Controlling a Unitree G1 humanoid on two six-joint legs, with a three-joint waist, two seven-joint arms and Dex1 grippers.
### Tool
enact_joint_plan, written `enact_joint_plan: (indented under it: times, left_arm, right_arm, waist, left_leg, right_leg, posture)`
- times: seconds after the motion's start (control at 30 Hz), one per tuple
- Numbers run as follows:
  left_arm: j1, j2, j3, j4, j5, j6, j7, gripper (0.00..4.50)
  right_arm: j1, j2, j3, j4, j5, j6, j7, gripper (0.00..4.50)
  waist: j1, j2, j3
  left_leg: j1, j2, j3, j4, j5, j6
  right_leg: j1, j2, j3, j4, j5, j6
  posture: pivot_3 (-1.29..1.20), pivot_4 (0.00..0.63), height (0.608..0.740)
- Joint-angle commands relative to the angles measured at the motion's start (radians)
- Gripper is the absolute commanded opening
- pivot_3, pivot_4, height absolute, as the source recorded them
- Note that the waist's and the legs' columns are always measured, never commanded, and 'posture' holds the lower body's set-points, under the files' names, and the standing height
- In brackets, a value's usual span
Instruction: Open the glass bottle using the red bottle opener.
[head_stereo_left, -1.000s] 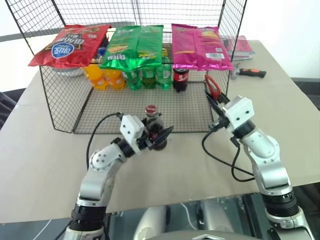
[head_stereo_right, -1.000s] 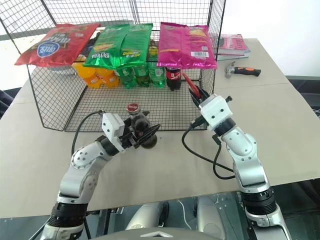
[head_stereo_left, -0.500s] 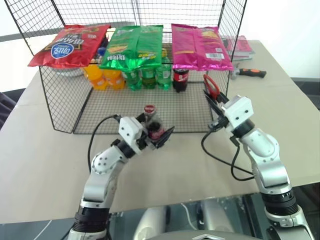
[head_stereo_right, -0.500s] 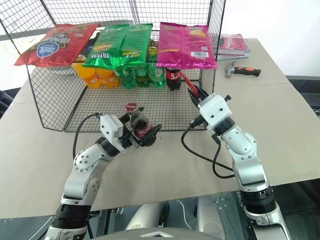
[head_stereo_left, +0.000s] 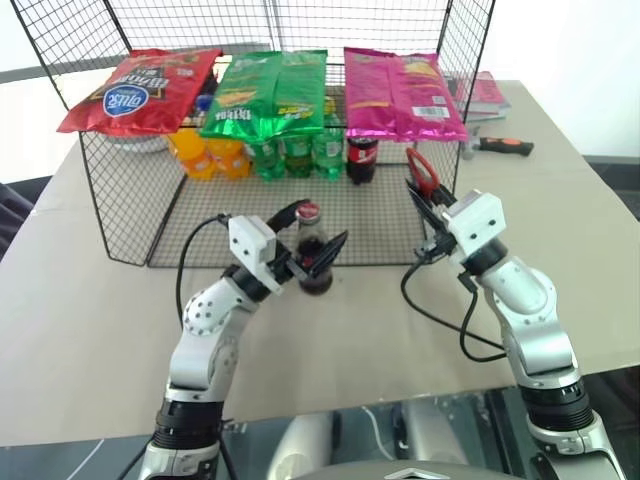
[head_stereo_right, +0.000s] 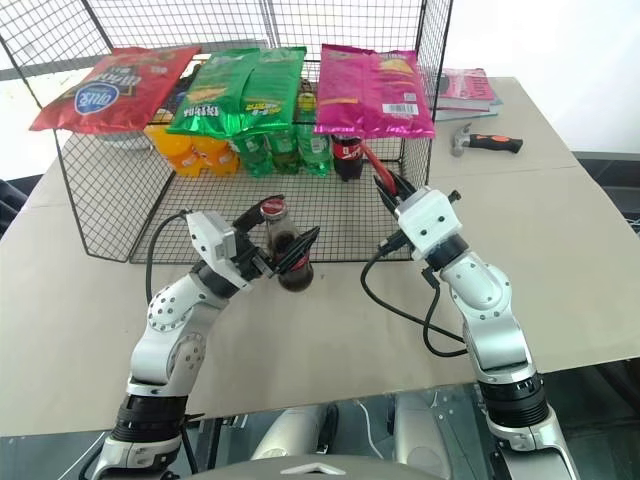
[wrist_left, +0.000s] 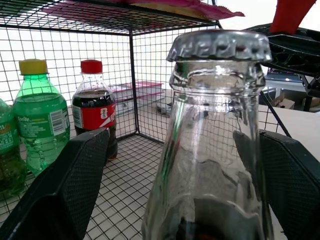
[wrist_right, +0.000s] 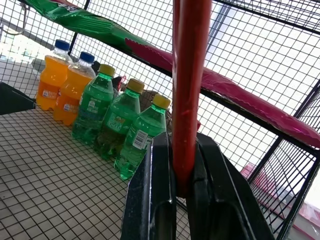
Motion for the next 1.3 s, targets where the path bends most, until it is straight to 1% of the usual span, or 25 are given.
enact_joint_plan:
  times: [0.03,0.13,0.2,0.23,0.33,0.37,0.53,0.8,0.93,1.17,1.3]
  left_arm:
    - [-0.003,0.006,-0.009,-0.037,-0.017,0.0,-0.014,4.48]
    - [0.008,0.006,-0.009,-0.047,-0.028,0.005,-0.026,4.48]
    - [0.01,0.005,-0.007,-0.048,-0.034,0.007,-0.03,3.99]
    - [0.011,0.006,-0.006,-0.049,-0.037,0.008,-0.034,3.83]
    - [0.015,0.009,-0.004,-0.053,-0.045,0.012,-0.041,2.48]
    - [0.015,0.011,-0.003,-0.056,-0.048,0.015,-0.043,2.25]
    - [0.01,0.025,-0.003,-0.063,-0.073,0.037,-0.059,2.27]
    - [-0.006,0.067,-0.017,-0.077,-0.121,0.084,-0.139,2.27]
    - [-0.017,0.074,-0.021,-0.077,-0.133,0.097,-0.166,2.27]
    - [-0.043,0.047,-0.049,-0.033,-0.121,0.08,-0.197,2.27]
    - [-0.06,0.027,-0.063,-0.008,-0.104,0.055,-0.208,2.27]
  right_arm:
    - [-0.02,0.002,-0.003,-0.018,0.004,-0.019,-0.004,0.0]
    - [-0.018,0.002,-0.003,-0.021,0.004,-0.017,-0.004,0.0]
    - [-0.019,0.002,-0.003,-0.019,0.003,-0.018,-0.004,0.0]
    - [-0.02,0.003,-0.002,-0.018,0.003,-0.018,-0.005,0.0]
    - [-0.02,0.004,-0.001,-0.016,0.003,-0.019,-0.004,0.0]
    - [-0.02,0.004,-0.001,-0.016,0.003,-0.019,-0.004,0.0]
    - [-0.023,0.006,0.002,-0.012,0.003,-0.02,-0.003,0.0]
    - [-0.032,-0.002,0.017,-0.016,0.003,-0.011,0.013,0.0]
    - [-0.038,-0.003,0.027,-0.024,-0.002,-0.006,0.016,0.0]
    - [-0.05,-0.02,0.086,-0.022,-0.037,0.017,0.055,0.0]
    - [-0.07,-0.042,0.119,-0.011,-0.087,0.029,0.072,0.0]
  waist:
    - [0.0,0.0,0.0]
    - [-0.001,0.0,0.0]
    - [0.0,0.0,0.0]
    - [0.0,0.0,0.0]
    - [0.0,0.0,0.0]
    - [0.0,0.0,0.0]
    - [0.0,0.0,0.0]
    - [0.0,0.0,0.0]
    - [0.0,0.0,0.0]
    - [0.0,0.0,0.0]
    - [-0.001,0.0,0.0]
  left_leg:
    - [0.0,0.0,0.0,0.0,0.0,0.0]
    - [0.0,0.0,0.0,0.0,0.0,0.0]
    - [0.0,0.0,0.0,0.0,0.0,0.0]
    - [0.0,0.0,0.0,0.0,0.0,0.0]
    - [0.0,0.0,0.0,0.0,0.0,0.0]
    - [0.0,0.0,0.0,0.0,0.0,0.0]
    - [0.0,0.0,0.0,0.0,0.0,0.0]
    - [0.0,0.0,0.0,0.0,0.0,0.0]
    - [-0.001,0.0,0.0,-0.001,0.0,0.0]
    - [-0.001,0.0,0.0,-0.001,0.0,0.0]
    - [-0.001,0.0,0.0,-0.001,0.0,0.0]
  right_leg:
    - [0.0,0.0,0.0,0.0,0.0,0.0]
    - [0.0,0.0,0.0,0.0,0.0,0.0]
    - [0.0,0.0,0.0,0.0,0.0,0.0]
    - [0.0,0.0,0.0,0.0,0.0,0.0]
    - [0.0,0.0,0.0,0.0,0.0,0.0]
    - [0.0,0.0,0.0,0.0,0.0,0.0]
    - [0.0,0.0,0.0,0.0,0.0,0.0]
    - [0.0,0.0,0.0,-0.001,0.0,0.0]
    - [0.0,0.0,0.0,-0.002,0.0,0.0]
    - [0.0,0.0,0.0,-0.003,0.0,0.0]
    - [0.0,0.0,0.0,-0.002,0.0,0.0]
  posture:
    - [0.0,0.15,0.74]
    - [0.0,0.15,0.74]
    - [0.0,0.15,0.74]
    - [0.0,0.15,0.74]
    - [0.0,0.15,0.74]
    - [0.0,0.15,0.74]
    - [0.0,0.15,0.74]
    - [0.0,0.15,0.74]
    - [0.0,0.15,0.74]
    - [0.0,0.15,0.74]
    - [0.0,0.15,0.74]
